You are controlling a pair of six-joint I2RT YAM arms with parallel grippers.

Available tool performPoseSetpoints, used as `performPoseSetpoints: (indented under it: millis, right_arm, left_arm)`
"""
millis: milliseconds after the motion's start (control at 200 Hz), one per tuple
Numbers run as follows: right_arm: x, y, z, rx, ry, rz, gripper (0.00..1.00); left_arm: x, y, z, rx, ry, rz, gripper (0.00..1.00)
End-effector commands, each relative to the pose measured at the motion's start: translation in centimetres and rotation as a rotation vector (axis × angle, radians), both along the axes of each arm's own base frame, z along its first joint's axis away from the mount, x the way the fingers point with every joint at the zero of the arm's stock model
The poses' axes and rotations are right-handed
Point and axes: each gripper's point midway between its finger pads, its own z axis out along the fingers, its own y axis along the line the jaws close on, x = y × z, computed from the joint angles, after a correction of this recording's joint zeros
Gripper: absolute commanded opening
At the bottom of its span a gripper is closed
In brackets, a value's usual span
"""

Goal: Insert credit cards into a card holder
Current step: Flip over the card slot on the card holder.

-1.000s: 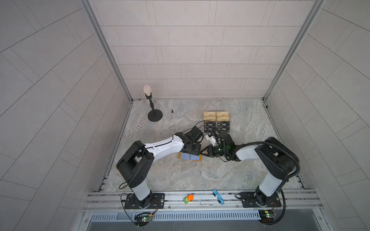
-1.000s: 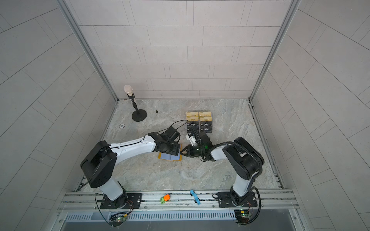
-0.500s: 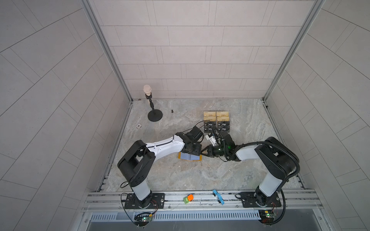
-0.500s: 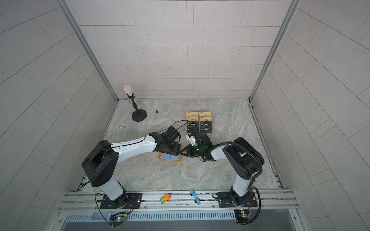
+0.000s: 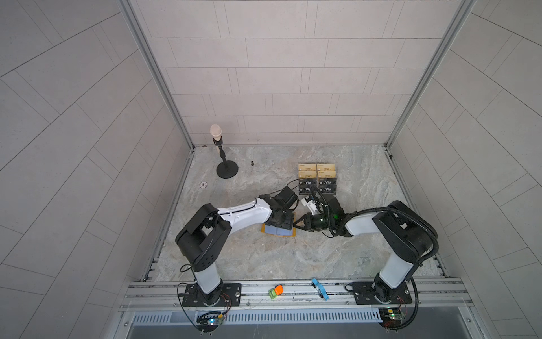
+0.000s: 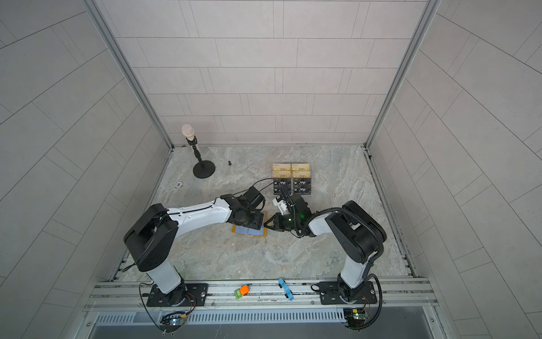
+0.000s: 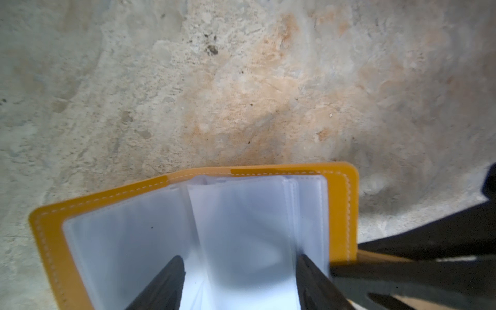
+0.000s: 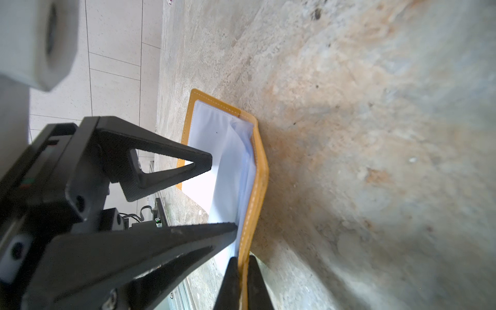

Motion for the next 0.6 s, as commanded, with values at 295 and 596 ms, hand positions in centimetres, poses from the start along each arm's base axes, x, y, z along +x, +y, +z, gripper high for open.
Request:
performPoseSetpoints:
  millis: [295, 596]
  right_arm:
    - [0.1, 0.2, -0.1, 0.008, -0.004, 0.005, 0.0]
    - [0.0, 0.2, -0.3, 0.005, 0.0, 0.006, 0.0]
  left_arm:
    - [0.3, 3.9, 0.0, 0.189, -0.044, 0.006, 0.7]
    - [0.1, 5.2, -0.5, 0.22, -0.039, 0.012, 0.7]
